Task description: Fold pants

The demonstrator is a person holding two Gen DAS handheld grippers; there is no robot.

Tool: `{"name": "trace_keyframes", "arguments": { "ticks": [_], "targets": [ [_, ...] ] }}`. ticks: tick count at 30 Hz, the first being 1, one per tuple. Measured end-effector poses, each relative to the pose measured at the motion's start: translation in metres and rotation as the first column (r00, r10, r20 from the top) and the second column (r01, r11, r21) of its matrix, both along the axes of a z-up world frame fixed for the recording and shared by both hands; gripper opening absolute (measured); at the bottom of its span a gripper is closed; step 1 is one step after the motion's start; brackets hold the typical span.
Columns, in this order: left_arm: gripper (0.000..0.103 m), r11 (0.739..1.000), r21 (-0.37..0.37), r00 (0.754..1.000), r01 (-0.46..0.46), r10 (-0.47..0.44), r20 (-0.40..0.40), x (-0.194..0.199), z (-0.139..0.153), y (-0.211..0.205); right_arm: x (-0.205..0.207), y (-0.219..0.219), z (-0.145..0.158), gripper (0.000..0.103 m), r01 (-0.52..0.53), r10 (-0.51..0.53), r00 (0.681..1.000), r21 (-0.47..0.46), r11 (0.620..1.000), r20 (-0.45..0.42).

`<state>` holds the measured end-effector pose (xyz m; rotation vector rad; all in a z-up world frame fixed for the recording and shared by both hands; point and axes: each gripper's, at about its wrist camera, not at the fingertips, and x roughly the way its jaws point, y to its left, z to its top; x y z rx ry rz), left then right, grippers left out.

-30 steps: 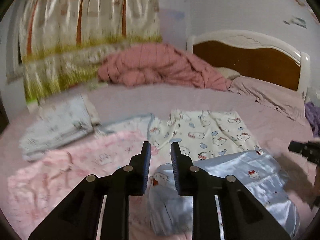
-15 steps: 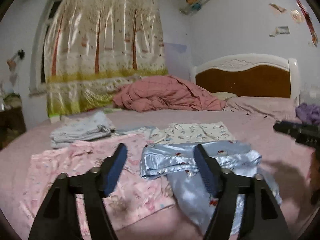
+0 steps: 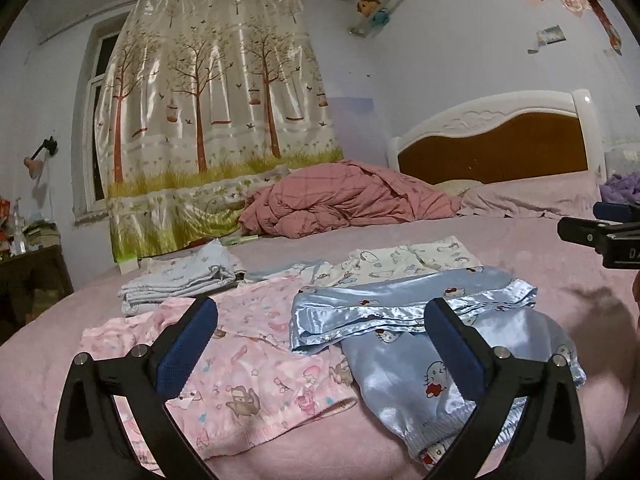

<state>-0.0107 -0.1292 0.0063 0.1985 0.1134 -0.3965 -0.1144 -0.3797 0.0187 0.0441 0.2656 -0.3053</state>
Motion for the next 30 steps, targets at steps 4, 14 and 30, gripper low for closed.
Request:
{"name": "trace_keyframes", "arguments": {
  "ticks": [4,14,30],
  "targets": [
    [0.102,1.0,-0.012,1.0,-0.005,0.005,-0.016,0.002,0.0,0.003,0.003,0.002,-0.002,0.103,-0.012,0.011,1.0,-0.007,1.0,-0.02],
    [0.102,0.999,-0.031,0.999,-0.015,0.013,-0.047,0.004,-0.002,0.008,0.007,0.005,-0.005,0.103,-0.032,0.032,0.999,-0.001,0.999,-0.043],
    [0.102,1.0,-0.013,0.996,-0.013,0.012,-0.088,-0.018,0.006,0.023,-0.018,0.02,-0.011,0.103,-0.214,0.212,0.921,0.029,0.976,-0.326]
  ]
}}
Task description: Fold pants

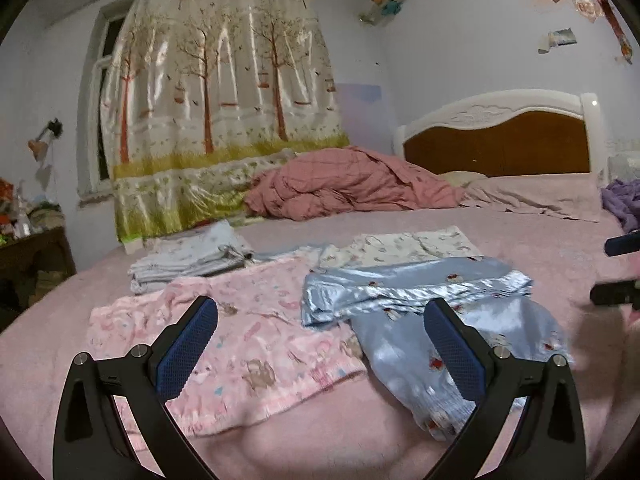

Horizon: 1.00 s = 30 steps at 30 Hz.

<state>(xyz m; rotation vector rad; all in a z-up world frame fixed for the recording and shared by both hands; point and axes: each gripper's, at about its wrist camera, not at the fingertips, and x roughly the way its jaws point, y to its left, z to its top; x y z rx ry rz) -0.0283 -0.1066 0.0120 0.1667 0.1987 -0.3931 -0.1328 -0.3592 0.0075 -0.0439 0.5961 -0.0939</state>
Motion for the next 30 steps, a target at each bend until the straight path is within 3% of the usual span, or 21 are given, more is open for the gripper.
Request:
{"name": "trace_keyframes", "arguments": {
  "ticks": [8,13,15,19,24,28,30],
  "targets": [
    [0.102,0.997,0.082,0.999,-0.004,0.008,-0.044,-0.019,0.008,0.003,-0.013,0.043,-0.008,0.102,-0.181,0.155,0.98,-0.24,0.954,-0.122],
    [0.102,0.995,0.094,0.998,-0.018,0.024,-0.062,-0.027,0.0,0.011,-0.013,0.081,-0.037,0.092,-0.294,0.228,0.954,-0.46,0.838,-0.194],
    [0.102,0.993,0.112,0.997,-0.03,0.039,-0.074,-0.024,-0.009,0.013,-0.011,0.093,-0.05,0.084,-0.348,0.256,0.935,-0.495,0.797,-0.244],
    [0.102,0.99,0.136,0.991,-0.043,0.06,-0.122,-0.014,-0.025,0.012,-0.004,0.108,-0.066,0.084,-0.37,0.248,0.927,-0.565,0.737,-0.283],
    [0.102,0.993,0.112,0.983,-0.047,0.066,-0.17,-0.004,-0.029,0.017,0.008,0.114,-0.065,0.084,-0.349,0.226,0.935,-0.602,0.718,-0.273],
    [0.102,0.993,0.105,0.975,-0.048,0.07,-0.213,0.002,-0.035,0.019,0.014,0.117,-0.07,0.083,-0.338,0.211,0.94,-0.661,0.67,-0.267],
    [0.102,0.993,0.106,0.972,-0.05,0.072,-0.223,0.005,-0.038,0.019,0.013,0.117,-0.069,0.073,-0.355,0.221,0.934,-0.657,0.666,-0.281]
  ]
}}
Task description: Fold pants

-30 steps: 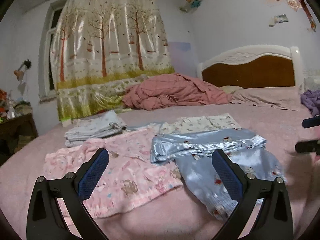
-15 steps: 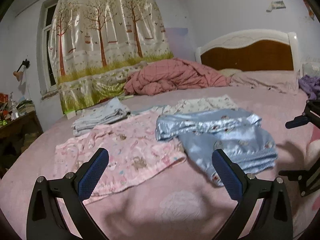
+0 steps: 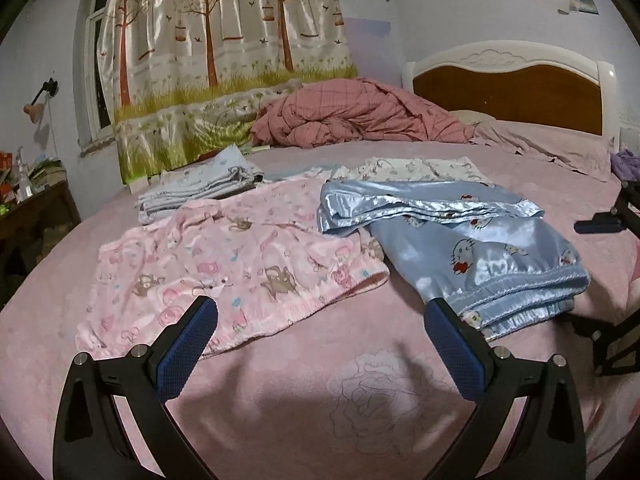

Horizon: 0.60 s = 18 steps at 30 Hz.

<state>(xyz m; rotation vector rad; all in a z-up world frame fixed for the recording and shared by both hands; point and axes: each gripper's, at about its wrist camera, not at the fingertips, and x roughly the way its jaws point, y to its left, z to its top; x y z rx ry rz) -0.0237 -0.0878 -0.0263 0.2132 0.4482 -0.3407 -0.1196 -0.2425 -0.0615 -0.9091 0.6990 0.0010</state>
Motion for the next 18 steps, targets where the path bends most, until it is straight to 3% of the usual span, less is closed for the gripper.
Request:
{"name": "trace_keyframes", "arguments": {
  "ticks": [5,12,18],
  "targets": [
    [0.102,1.0,0.028,0.998,0.003,-0.001,-0.065,0.011,-0.01,-0.005,-0.009,-0.011,0.0,0.073,-0.025,0.025,1.0,-0.083,0.996,-0.01],
    [0.102,0.998,0.053,0.999,0.027,-0.026,-0.025,0.004,-0.01,-0.01,-0.006,-0.012,-0.006,0.072,-0.066,0.061,0.997,-0.118,0.991,-0.047],
    [0.102,0.999,0.045,0.998,0.024,-0.022,-0.056,0.007,-0.011,-0.009,0.002,-0.005,-0.006,0.071,-0.121,0.114,0.991,-0.109,0.987,-0.069]
  ]
}}
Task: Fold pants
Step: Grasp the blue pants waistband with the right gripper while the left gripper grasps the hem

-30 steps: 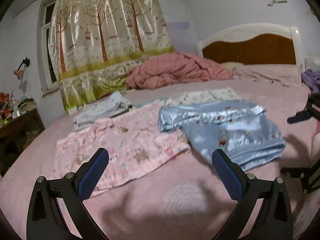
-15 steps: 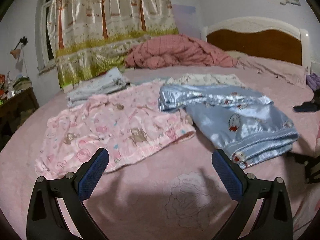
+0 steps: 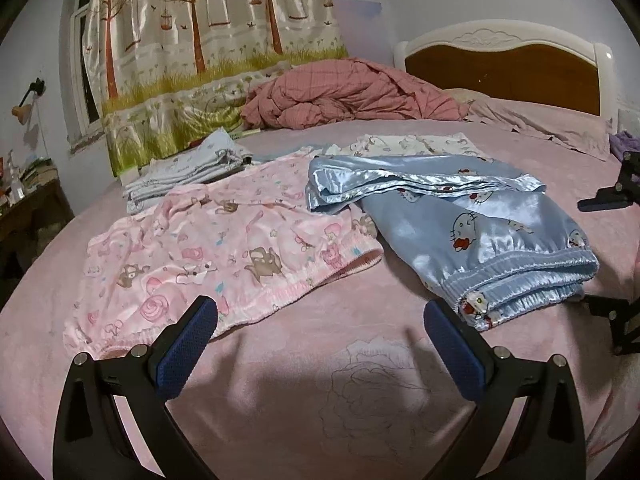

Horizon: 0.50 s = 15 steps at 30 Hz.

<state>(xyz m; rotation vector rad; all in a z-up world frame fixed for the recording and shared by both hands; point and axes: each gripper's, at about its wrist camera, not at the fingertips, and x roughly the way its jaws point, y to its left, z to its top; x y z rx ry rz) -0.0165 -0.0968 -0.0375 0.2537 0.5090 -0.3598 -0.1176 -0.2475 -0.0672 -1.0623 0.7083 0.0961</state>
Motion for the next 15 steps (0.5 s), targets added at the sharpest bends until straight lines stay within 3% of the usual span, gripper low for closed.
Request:
{"name": "trace_keyframes", "arguments": {
  "ticks": [10,12,15],
  "targets": [
    [0.102,1.0,-0.004,1.0,-0.002,0.002,-0.007,0.002,0.0,0.0,0.01,0.016,0.002,0.058,-0.021,0.01,0.995,0.109,0.994,0.096],
    [0.102,1.0,-0.007,1.0,-0.001,0.001,-0.009,0.002,0.0,0.001,0.01,0.019,0.002,0.045,-0.022,0.008,0.994,0.125,0.992,0.114],
    [0.102,1.0,-0.018,0.999,0.026,-0.026,-0.019,0.002,0.002,0.001,0.008,0.02,0.007,0.037,-0.007,-0.016,0.989,0.153,0.988,0.149]
  ]
}}
